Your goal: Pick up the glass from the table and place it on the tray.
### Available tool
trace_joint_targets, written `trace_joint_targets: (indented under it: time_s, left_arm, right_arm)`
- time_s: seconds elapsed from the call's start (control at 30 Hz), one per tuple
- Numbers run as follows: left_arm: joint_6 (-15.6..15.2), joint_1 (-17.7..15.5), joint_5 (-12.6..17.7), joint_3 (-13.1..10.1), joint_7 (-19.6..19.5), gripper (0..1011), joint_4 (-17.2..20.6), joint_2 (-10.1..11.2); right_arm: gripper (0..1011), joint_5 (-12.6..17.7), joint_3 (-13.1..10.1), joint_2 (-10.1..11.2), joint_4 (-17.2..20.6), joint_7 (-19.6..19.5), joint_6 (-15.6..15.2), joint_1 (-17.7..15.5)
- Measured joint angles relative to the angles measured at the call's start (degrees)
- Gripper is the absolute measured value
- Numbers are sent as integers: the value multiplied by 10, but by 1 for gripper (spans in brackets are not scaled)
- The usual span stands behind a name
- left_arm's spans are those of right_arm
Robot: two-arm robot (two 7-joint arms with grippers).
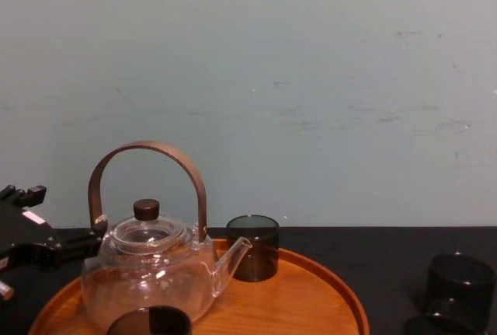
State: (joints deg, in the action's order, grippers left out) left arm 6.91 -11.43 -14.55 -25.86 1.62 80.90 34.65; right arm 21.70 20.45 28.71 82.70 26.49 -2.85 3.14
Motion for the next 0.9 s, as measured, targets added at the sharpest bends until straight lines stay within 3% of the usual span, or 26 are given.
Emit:
trace_joint_targets:
  time_s: [0.2, 0.9]
  left_arm:
    - [0, 0, 0, 0, 0, 1001, 0, 0]
    - [0, 0, 0, 0, 0, 1001, 0, 0]
  right_arm:
    - [907, 0, 0, 0, 0, 0, 0, 0]
    - [907, 0, 0, 0, 0, 0, 0, 0]
